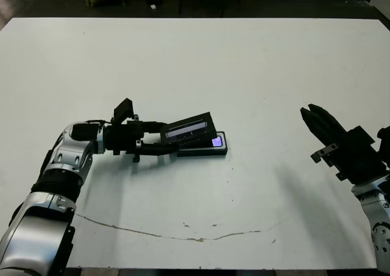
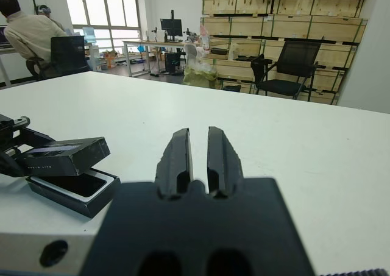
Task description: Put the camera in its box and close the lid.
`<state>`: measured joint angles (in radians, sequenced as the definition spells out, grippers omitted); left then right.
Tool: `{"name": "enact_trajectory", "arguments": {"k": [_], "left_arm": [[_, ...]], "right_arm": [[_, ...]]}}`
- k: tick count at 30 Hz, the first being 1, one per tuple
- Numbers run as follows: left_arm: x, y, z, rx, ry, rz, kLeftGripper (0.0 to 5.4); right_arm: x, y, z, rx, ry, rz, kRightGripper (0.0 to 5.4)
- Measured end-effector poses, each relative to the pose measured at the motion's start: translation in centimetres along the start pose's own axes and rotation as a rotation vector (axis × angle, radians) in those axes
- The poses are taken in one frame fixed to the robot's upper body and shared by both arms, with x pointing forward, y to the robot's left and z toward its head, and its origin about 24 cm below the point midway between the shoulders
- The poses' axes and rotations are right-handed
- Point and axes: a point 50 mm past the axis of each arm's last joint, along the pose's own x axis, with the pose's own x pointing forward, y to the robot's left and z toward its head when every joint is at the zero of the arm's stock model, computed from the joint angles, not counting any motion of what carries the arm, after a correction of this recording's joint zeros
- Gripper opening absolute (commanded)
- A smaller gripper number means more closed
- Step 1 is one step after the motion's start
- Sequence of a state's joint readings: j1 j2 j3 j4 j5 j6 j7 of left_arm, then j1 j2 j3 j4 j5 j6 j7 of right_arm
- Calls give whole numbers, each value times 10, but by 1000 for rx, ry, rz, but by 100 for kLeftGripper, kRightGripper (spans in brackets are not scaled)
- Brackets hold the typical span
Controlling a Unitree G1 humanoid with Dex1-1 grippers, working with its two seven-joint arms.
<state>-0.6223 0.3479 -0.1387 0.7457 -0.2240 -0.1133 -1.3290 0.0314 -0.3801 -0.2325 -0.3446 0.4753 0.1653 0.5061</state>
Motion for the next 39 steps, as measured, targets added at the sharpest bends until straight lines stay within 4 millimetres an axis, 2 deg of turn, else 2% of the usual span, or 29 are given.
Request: {"name": "enact_trajectory", "arguments": {"k": [14, 25, 39], "left_arm": [[-5, 2, -11, -45, 20, 35, 220], [-3, 1, -10, -15, 40, 5, 220], [4, 2, 0, 37, 75, -52, 219]], "right_arm": [[-1, 0, -2, 6, 5, 11, 0], [-1, 1, -1, -14, 2, 1, 0], [-1, 2, -1, -10, 1, 7, 0]]}}
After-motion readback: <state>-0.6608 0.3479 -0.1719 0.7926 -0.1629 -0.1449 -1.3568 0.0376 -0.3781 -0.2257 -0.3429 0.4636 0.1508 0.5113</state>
